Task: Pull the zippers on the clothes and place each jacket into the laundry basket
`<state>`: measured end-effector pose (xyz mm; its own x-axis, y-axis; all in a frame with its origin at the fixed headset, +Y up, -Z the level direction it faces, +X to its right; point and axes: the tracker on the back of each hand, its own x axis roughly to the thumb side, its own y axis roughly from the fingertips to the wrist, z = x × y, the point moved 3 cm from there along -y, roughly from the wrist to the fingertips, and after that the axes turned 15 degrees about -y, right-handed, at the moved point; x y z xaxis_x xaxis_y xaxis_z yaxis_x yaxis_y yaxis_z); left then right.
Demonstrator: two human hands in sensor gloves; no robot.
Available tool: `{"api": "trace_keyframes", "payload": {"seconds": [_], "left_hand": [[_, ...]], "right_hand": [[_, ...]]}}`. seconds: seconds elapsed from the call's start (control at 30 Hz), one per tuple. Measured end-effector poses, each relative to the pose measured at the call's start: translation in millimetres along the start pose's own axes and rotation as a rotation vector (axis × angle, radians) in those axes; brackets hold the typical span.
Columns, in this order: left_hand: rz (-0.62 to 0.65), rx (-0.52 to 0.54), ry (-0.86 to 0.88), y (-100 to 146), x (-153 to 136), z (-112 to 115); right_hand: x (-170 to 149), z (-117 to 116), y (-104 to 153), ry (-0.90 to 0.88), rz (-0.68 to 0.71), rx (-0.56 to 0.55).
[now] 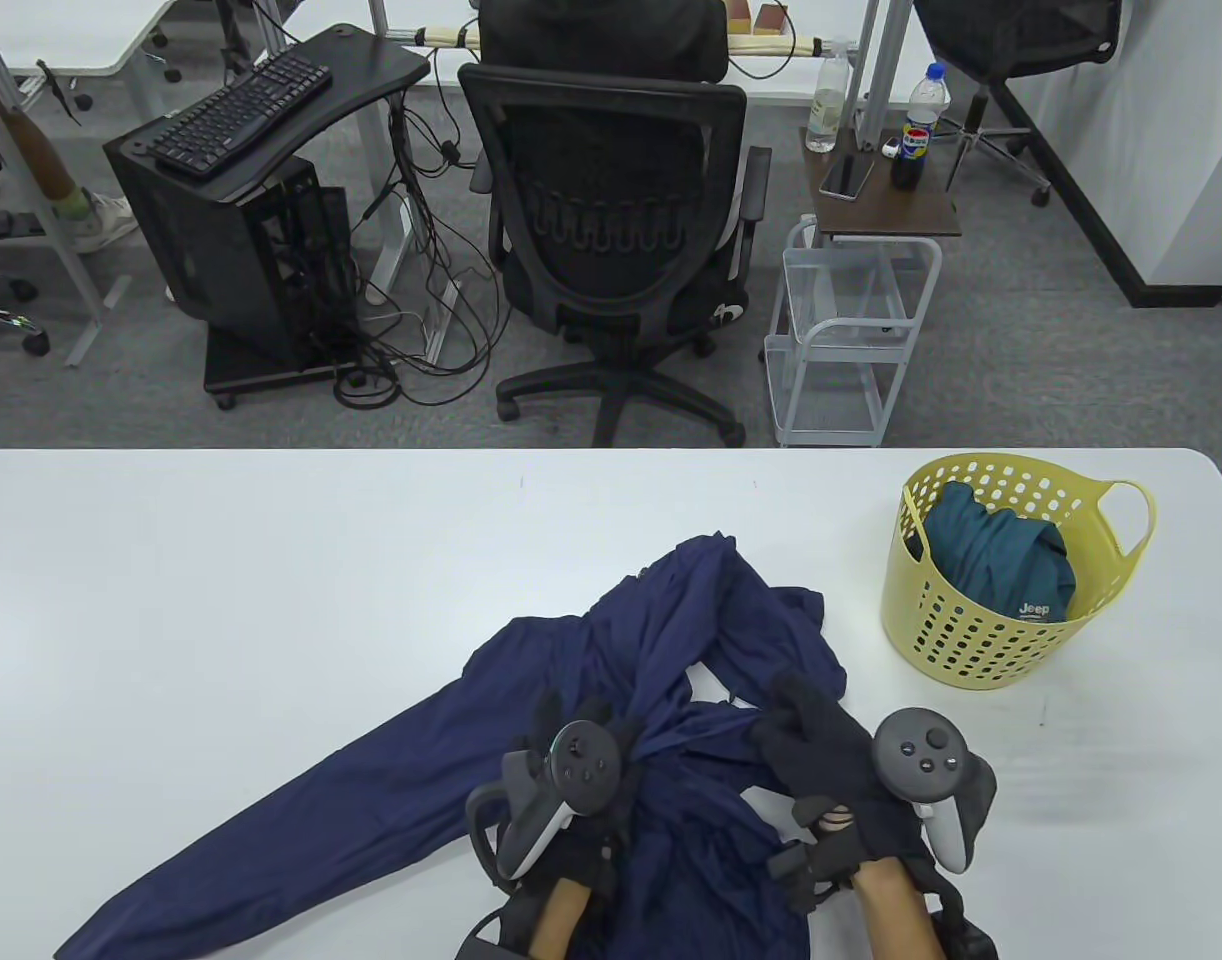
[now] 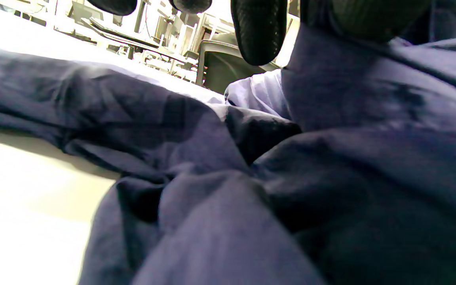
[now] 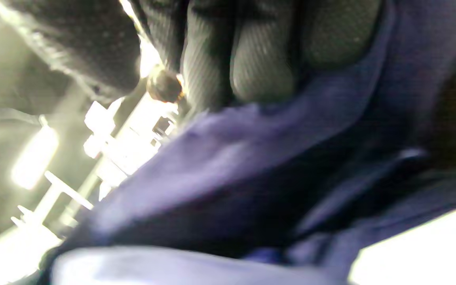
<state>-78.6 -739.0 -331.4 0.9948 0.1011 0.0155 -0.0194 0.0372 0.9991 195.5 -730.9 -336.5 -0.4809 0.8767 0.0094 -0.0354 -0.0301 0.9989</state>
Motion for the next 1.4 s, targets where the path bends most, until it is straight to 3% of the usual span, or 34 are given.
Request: {"api": "trace_keyframes", "payload": {"seconds": [0.07,0.13,0.27,0.43,0.53,0.67,0.73,0.83,0.93,1.07,1.23,1.4], "left_hand": [[0.005,0.006,-0.008,0.9,1.5,-0.6],[0.009,0.027,-0.034,2.9,3.3,-3.0],[-0.040,0.111,-0.105,7.7,0.3,-13.0],[-0.198,0.212,-0.134,9.6,-23.8,-27.9],[-0.154,0.130,-0.113,6.5,-27.3,-26.3],[0.052,0.101,-0.024,15.6,-0.7,-35.5],[0.114,0.121,-0.095,22.2,20.1,-41.2],[0.114,0.227,-0.309,22.9,42.7,-44.8],[0.016,0.337,-0.307,16.5,35.9,-47.1],[-0.096,0.444,-0.171,13.5,5.5,-56.1],[-0.166,0.470,-0.095,14.2,-20.7,-59.1],[-0.193,0.462,-0.021,13.6,-31.6,-57.1]], "right_hand": [[-2.6,-17.1,-1.5,0.211,-0.067,0.124],[-1.1,-31.4,-3.0,0.362,-0.036,0.130],[1.7,-40.4,-4.2,0.483,-0.011,0.079],[4.4,-37.9,-2.3,0.437,0.004,0.129],[9.2,-40.0,-1.0,0.385,0.036,0.134],[28.0,-38.9,5.4,0.365,0.163,0.054],[40.3,-35.8,11.8,0.336,0.242,0.014],[59.0,-31.1,23.9,0.245,0.383,-0.013],[68.7,-31.4,30.2,0.163,0.443,-0.002],[61.0,-50.7,24.7,0.293,0.313,0.141],[41.5,-64.2,15.4,0.484,0.132,0.128],[22.1,-51.5,6.8,0.417,0.001,0.124]]}}
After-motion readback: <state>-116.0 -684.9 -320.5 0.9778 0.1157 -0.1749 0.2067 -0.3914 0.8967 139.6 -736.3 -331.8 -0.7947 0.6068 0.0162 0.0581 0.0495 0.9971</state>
